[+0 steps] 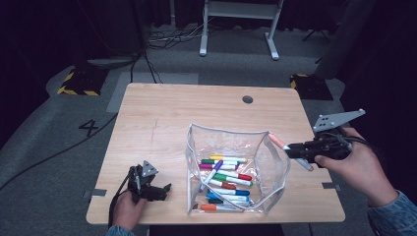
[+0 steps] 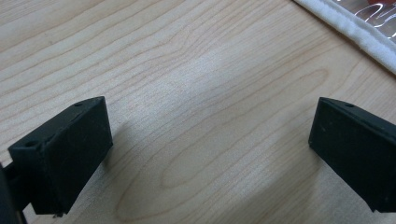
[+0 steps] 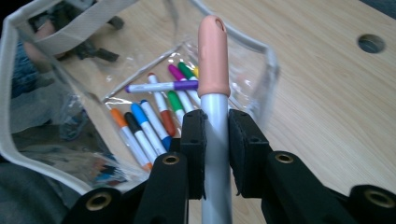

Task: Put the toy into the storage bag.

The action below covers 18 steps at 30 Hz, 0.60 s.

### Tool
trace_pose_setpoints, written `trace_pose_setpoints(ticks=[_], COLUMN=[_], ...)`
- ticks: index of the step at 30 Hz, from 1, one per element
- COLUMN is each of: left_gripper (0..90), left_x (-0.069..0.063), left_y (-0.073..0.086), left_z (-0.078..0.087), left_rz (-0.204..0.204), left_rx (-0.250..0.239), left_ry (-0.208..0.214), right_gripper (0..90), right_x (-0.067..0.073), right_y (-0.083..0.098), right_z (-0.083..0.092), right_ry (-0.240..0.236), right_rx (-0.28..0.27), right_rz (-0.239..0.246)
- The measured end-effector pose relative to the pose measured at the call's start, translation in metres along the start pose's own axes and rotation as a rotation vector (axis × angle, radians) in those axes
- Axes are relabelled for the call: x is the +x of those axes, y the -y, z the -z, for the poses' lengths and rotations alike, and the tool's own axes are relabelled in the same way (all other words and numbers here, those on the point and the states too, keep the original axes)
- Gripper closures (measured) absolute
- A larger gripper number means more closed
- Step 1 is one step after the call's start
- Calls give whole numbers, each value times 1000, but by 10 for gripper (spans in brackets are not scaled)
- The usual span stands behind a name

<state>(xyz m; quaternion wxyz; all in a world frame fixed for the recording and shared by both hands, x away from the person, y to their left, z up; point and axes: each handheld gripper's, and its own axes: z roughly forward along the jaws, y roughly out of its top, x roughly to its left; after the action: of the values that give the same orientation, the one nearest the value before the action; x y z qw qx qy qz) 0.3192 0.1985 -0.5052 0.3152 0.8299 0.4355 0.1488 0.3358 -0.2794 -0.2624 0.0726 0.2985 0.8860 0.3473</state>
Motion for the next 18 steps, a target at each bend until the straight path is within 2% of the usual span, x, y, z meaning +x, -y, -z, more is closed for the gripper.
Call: trace_pose_setpoints(ticks=[4, 12, 18], left_gripper=[0, 0, 0], left_x=[0, 0, 0], left_y=[0, 0, 0], left_z=[0, 0, 0], left_rz=[0, -1, 2], left_rx=[-4, -4, -4], left_ry=[-2, -2, -2], right_gripper=[769, 769, 769], right_x=[17, 39, 55], right_y=[-15, -39, -54], right_z=[-12, -37, -53], right_ry=[-36, -102, -135], right_rx=[20, 45, 77], right_rz=[64, 136, 197])
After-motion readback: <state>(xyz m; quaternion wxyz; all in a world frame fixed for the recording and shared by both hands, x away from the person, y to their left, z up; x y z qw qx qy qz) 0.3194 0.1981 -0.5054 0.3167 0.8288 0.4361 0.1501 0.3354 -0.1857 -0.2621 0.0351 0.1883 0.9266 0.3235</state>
